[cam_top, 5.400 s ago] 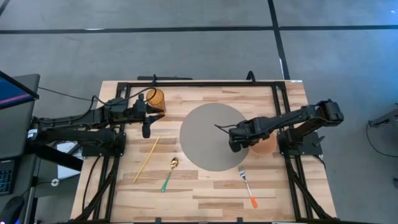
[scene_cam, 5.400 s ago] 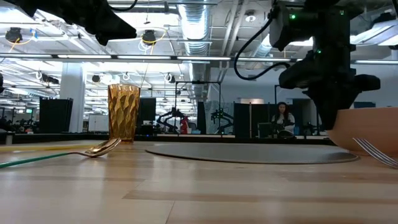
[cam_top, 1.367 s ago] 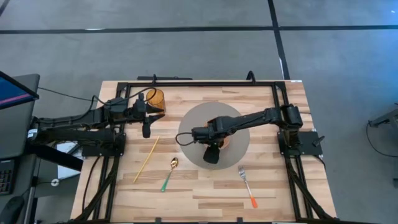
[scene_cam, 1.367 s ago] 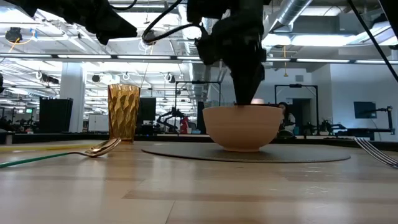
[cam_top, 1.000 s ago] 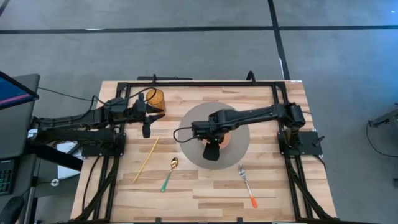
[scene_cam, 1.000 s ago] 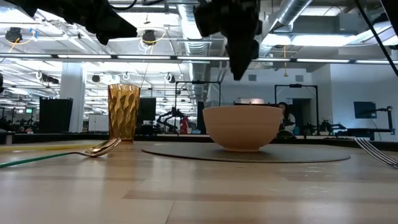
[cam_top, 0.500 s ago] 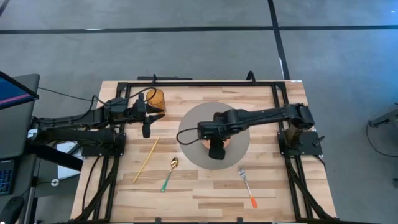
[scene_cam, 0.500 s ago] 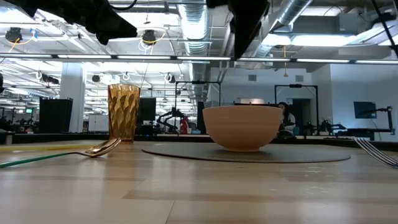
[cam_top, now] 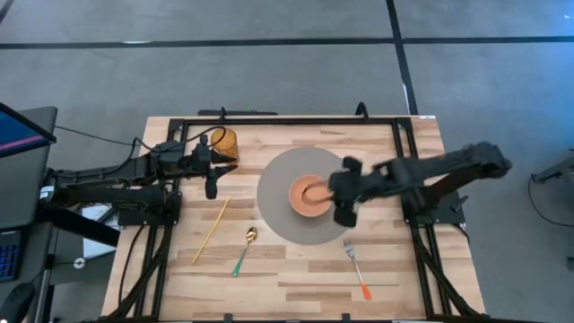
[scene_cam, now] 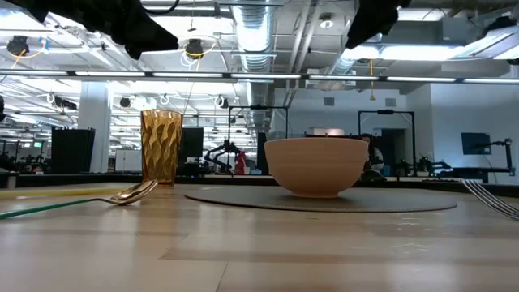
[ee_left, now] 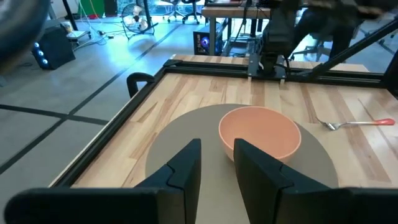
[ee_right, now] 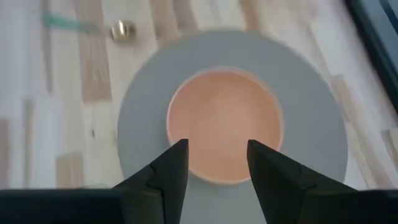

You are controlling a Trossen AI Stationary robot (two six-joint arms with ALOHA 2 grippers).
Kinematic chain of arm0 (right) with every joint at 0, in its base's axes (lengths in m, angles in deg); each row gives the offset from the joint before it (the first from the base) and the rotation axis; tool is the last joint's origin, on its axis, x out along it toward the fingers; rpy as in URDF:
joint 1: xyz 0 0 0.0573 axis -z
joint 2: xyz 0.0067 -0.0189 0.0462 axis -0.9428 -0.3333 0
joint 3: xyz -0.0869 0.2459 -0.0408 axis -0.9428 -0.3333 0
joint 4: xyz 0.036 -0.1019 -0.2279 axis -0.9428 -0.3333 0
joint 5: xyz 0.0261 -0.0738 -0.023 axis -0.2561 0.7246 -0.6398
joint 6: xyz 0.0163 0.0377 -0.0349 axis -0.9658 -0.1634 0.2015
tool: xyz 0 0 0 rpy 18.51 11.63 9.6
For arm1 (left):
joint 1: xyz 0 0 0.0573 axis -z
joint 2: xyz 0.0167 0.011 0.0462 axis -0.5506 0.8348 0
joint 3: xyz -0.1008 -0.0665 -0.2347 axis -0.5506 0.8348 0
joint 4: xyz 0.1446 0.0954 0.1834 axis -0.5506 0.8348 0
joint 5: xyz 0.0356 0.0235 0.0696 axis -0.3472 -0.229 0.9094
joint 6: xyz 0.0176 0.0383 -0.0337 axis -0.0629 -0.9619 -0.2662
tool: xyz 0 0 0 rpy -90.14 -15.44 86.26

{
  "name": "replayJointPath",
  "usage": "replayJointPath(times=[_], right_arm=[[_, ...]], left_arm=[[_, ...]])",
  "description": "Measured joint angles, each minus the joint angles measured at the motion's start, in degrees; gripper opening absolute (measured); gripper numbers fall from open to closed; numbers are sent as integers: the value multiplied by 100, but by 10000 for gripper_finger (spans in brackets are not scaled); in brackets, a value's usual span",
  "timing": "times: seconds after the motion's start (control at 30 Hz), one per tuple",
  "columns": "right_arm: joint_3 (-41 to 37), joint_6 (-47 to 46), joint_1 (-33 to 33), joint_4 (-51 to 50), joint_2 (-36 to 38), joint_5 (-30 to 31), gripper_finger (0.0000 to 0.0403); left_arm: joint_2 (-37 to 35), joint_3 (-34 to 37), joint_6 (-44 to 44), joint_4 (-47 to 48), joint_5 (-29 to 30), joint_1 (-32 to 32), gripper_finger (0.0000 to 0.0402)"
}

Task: Pick & Place Utensil
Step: Put the brown cup on the gray table mat to the top left of the light pink bowl

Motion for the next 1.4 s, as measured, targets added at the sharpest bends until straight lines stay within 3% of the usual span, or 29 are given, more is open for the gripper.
replayJointPath(times=[0.23,0.43,0.6,0.8,1.4], right_arm=[[-1131,670,7,1555,1498,210,154],[-2190,1006,81,3330,1813,252,153],[-2427,288,85,3254,1486,259,156],[-2405,598,220,3841,1239,242,156],[-2406,234,450,3324,1466,260,156]], left_arm=[[-2,0,0,-174,0,0,97],[-1,0,15,-177,0,0,97],[-2,0,7,-291,0,0,97],[-2,0,0,-495,0,0,97],[-2,0,-1,-504,0,0,97]])
